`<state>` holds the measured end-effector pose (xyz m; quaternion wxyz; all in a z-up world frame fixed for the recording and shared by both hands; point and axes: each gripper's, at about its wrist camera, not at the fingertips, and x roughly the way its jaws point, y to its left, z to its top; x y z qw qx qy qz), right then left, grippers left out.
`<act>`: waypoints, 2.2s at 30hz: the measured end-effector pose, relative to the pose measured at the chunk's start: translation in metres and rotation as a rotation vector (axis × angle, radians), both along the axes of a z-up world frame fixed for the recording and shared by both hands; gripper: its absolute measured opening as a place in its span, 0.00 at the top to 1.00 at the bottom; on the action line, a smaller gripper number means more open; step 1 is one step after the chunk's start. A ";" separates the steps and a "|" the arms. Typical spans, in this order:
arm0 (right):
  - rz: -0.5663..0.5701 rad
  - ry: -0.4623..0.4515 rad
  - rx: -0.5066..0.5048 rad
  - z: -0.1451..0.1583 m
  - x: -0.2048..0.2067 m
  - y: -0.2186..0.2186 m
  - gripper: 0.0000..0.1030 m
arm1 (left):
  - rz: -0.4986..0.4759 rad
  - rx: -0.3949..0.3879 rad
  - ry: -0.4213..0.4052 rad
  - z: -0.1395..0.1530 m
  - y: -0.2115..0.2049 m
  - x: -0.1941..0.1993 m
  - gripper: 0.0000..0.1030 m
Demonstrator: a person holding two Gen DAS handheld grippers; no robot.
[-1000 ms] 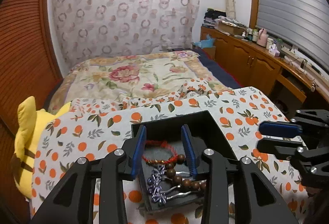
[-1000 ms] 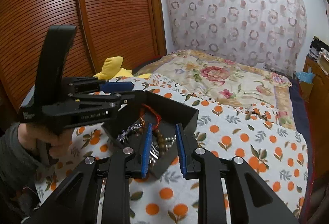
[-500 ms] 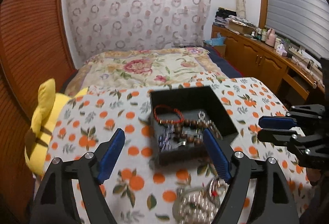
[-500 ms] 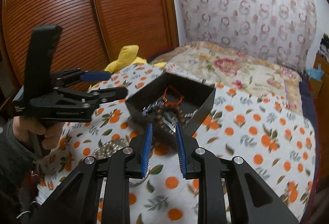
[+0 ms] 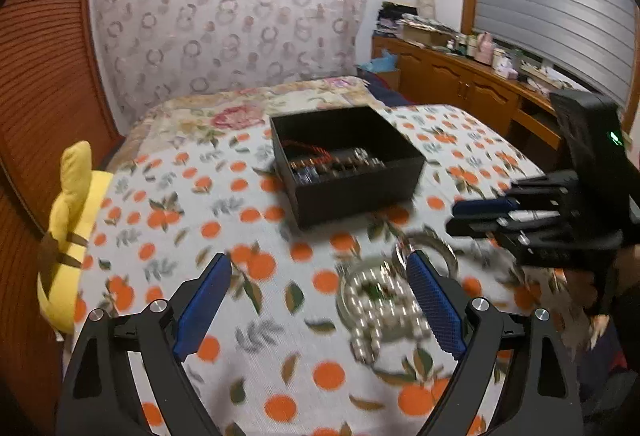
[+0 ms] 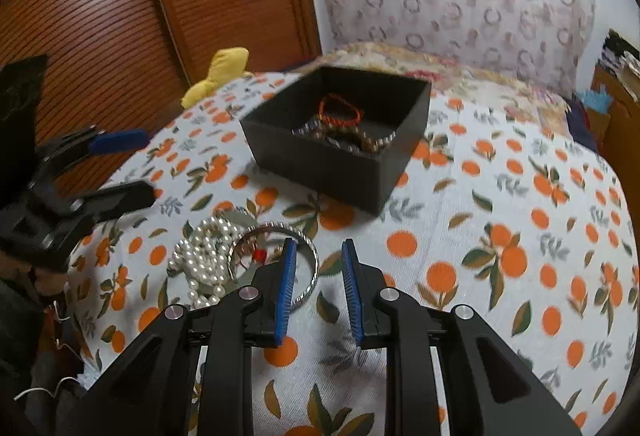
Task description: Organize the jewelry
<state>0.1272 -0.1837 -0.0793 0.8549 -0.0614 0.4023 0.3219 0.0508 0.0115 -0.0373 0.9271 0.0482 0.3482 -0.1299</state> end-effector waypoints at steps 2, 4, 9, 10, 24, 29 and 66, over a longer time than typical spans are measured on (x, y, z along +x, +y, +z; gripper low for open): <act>-0.006 0.019 -0.005 -0.005 -0.001 0.002 0.75 | -0.005 -0.005 0.011 -0.007 0.000 -0.005 0.17; -0.006 0.033 -0.006 -0.008 -0.002 0.005 0.75 | -0.009 -0.017 0.028 -0.014 0.000 -0.010 0.17; -0.006 0.033 -0.027 -0.012 -0.004 0.015 0.75 | -0.007 -0.040 0.053 -0.025 -0.001 -0.018 0.17; -0.010 0.033 -0.033 -0.012 -0.003 0.016 0.75 | -0.008 -0.042 0.060 -0.027 -0.001 -0.020 0.17; -0.042 0.032 -0.078 -0.022 0.007 0.019 0.77 | -0.045 -0.101 0.138 -0.040 0.000 -0.014 0.77; -0.041 0.004 -0.113 -0.023 0.005 0.019 0.78 | -0.059 -0.084 0.134 -0.037 -0.006 -0.013 0.78; -0.031 -0.033 -0.151 -0.024 -0.003 0.020 0.76 | 0.024 -0.078 0.112 -0.033 0.019 -0.016 1.00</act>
